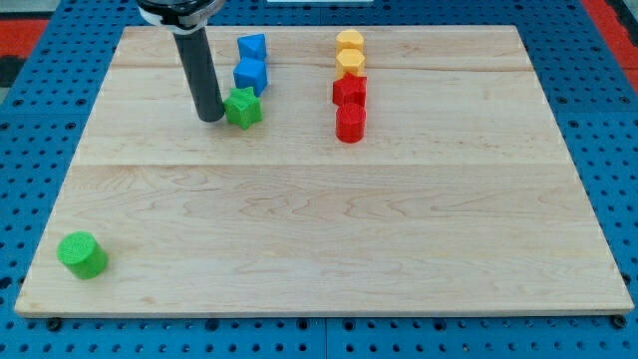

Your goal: Move green circle closer to the green star

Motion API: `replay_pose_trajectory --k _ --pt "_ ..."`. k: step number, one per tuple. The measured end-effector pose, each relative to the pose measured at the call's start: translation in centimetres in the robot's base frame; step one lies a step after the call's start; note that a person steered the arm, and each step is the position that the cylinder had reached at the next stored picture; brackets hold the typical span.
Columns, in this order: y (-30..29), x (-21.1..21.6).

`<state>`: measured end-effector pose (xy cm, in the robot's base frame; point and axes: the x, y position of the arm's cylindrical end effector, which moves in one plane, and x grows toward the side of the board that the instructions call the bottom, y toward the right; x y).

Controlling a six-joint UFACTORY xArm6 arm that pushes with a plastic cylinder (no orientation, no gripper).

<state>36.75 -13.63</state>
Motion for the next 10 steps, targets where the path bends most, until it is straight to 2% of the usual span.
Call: replay_pose_trajectory --k 3,4,5,6,8,9,10 --pt "0.3 0.0" --pt "-2.3 2.3" --pt "-1.4 6.6" --pt "-0.5 12.7" --pt "-3.3 24.4" --pt "-4.9 25.0" --pt "-10.3 24.5"
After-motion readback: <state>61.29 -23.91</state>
